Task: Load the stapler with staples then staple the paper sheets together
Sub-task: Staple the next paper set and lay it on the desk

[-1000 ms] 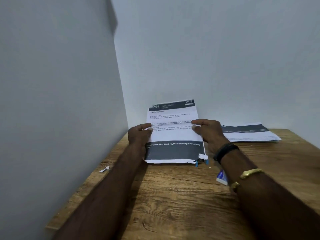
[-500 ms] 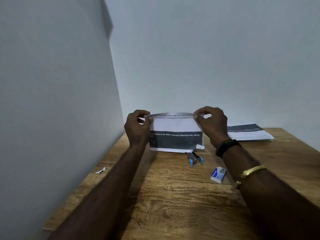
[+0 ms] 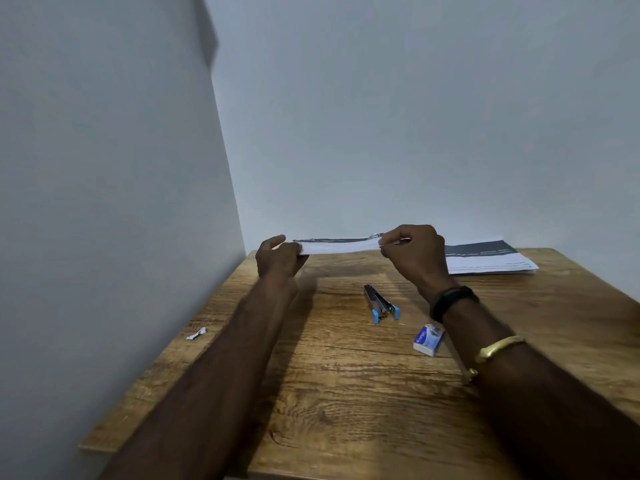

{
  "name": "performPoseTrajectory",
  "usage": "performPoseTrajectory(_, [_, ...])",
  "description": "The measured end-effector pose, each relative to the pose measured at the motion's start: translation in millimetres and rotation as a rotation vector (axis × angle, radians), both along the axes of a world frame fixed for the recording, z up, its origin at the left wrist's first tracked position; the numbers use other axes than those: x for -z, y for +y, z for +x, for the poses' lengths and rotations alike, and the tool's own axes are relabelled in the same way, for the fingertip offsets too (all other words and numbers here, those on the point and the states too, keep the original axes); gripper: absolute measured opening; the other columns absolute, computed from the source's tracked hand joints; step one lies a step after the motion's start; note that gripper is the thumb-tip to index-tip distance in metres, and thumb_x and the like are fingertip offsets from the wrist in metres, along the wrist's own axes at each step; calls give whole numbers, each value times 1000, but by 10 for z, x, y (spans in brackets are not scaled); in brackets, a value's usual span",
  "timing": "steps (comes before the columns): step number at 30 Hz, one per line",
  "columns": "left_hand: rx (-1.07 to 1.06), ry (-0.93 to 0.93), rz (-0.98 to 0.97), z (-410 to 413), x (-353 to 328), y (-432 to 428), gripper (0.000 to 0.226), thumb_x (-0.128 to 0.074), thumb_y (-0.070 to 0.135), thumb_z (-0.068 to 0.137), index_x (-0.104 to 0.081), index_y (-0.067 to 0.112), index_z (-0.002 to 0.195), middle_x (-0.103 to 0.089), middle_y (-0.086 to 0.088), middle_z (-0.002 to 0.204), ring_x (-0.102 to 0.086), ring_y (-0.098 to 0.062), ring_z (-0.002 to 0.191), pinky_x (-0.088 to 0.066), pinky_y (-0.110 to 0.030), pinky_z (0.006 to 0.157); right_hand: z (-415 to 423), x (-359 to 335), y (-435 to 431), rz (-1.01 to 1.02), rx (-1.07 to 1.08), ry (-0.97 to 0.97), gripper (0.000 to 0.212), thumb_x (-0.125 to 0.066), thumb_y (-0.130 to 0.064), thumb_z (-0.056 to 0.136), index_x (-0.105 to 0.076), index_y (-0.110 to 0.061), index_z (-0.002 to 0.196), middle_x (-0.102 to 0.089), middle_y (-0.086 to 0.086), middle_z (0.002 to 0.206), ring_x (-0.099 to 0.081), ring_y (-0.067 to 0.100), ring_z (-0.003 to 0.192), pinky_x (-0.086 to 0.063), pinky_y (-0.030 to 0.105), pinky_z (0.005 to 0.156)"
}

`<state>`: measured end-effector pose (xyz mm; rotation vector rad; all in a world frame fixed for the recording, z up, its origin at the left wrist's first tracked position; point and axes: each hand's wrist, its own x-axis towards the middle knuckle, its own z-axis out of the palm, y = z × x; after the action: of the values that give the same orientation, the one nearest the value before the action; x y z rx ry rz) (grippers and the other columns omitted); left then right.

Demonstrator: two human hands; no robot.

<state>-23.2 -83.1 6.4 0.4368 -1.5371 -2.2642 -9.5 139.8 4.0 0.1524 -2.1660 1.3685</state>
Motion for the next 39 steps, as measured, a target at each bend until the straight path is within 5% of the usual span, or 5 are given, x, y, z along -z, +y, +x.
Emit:
performPoseTrajectory(8, [66, -139, -147, -13, 285, 92, 34, -68, -11, 83, -76, 6, 112, -75, -13, 106, -73, -28, 88, -66, -43, 78, 5, 132, 38, 388, 26, -299, 19, -61, -8, 83, -73, 2, 71, -73, 15, 75, -70, 27, 77, -59, 37, 75])
performPoseTrajectory(17, [-144, -44, -398, -120, 440, 203, 55, -61, -11, 81, -72, 19, 125, -73, -7, 127, -71, -26, 107, -60, -40, 96, 264, -87, -196, 878, 56, -537, 59, -74, -74, 66, -52, -21, 82, -56, 0, 85, -58, 26, 88, -46, 32, 71])
performPoseTrajectory(20, [-132, -28, -400, -99, 443, 223, 60, -59, -11, 79, -71, 23, 127, -73, -5, 123, -71, -21, 95, -62, -31, 84, 274, -65, -220, 916, -23, -615, 56, -86, -62, 58, -52, -20, 75, -57, -1, 78, -62, 26, 82, -46, 29, 62])
performPoseTrajectory(26, [-97, -15, -487, -85, 441, 242, 68, -54, -14, 76, -67, 23, 132, -72, -6, 123, -68, -22, 101, -60, -35, 89, 154, -87, -86, 350, -328, -835, 23, -86, -24, 70, -74, -6, 74, -68, 10, 63, -59, 19, 48, -60, 31, 53])
performPoseTrajectory(39, [27, 98, -518, -52, 473, 305, 68, -58, -16, 81, -62, 22, 138, -66, -7, 136, -71, -27, 107, -64, -44, 85, 70, -129, 31, -433, -610, -657, 25, -81, -16, 85, -71, 0, 102, -74, 19, 93, -73, 26, 74, -65, 35, 70])
